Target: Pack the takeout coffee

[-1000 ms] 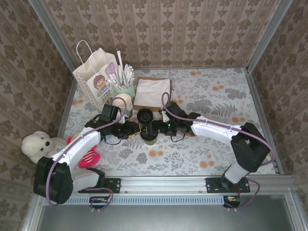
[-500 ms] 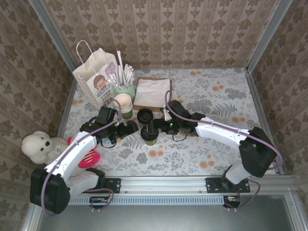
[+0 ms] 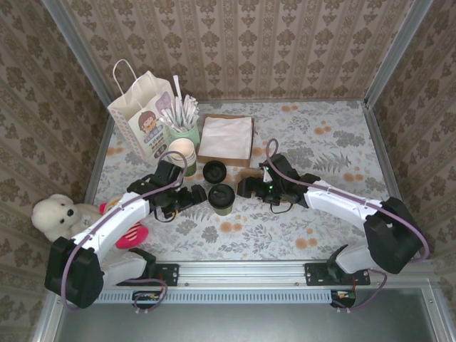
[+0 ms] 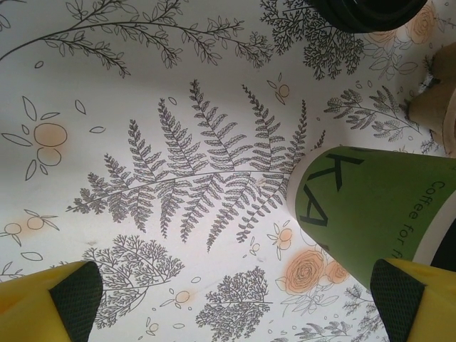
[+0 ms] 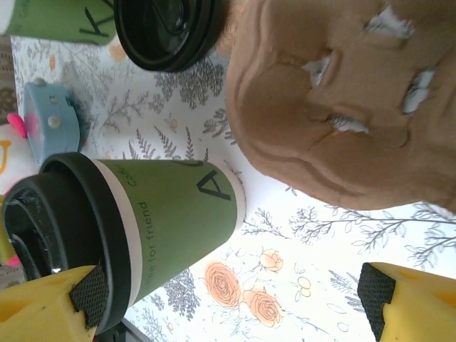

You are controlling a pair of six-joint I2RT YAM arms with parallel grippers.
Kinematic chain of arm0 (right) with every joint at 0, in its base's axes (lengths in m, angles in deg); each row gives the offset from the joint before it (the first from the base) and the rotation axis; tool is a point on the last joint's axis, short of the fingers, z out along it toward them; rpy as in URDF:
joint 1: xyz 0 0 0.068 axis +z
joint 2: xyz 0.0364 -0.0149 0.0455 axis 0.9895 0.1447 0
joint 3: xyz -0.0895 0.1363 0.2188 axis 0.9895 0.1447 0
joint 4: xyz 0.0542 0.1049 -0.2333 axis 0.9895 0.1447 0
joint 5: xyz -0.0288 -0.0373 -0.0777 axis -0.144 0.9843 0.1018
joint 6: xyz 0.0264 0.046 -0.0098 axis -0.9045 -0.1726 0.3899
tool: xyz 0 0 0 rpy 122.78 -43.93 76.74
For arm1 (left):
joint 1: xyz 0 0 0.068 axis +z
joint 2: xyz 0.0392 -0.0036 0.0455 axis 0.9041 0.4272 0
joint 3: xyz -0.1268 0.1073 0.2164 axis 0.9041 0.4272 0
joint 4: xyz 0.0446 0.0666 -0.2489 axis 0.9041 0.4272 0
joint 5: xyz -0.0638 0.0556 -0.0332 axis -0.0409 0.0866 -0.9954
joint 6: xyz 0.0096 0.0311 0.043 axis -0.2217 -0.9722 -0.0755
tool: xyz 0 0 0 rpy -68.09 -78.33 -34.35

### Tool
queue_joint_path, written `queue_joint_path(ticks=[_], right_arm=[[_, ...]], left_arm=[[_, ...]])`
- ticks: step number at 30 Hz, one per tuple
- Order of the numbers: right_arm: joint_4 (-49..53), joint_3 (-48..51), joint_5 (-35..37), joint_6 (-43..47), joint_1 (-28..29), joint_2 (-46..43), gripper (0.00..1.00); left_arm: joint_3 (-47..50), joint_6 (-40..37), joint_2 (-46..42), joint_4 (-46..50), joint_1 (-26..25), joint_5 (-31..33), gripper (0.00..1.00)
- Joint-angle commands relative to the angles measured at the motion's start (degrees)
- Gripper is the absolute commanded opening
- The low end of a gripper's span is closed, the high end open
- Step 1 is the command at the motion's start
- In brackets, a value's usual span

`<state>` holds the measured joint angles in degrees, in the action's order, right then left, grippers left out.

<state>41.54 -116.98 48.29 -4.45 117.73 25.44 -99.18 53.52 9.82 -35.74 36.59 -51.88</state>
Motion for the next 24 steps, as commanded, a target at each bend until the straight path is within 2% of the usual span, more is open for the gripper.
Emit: queue_joint_path(ticks=[1, 13, 20, 24], right_arm=[[-2.9, -0.6, -4.6, -1.1, 0.2, 1.3, 0.94], [-3.8, -1.5, -7.5, -0.2, 0.6, 5.4, 0.93], [-2.0, -1.2, -5.5, -0.8, 0.9, 4.9, 0.93], [1.2, -3.4, -3.4, 2.2, 0.9, 2.4, 0.94]], left_arm=[[0.4, 1.1, 0.4, -0.5, -0.4, 0.3, 1.0], [0.2, 0.9, 1.2, -1.1, -0.4, -0.8, 1.0], [1.5, 0.6, 2.0, -1.6, -0.3, -1.6, 1.0], [0.9, 0.3, 0.7, -0.5, 0.1, -0.4, 1.0]])
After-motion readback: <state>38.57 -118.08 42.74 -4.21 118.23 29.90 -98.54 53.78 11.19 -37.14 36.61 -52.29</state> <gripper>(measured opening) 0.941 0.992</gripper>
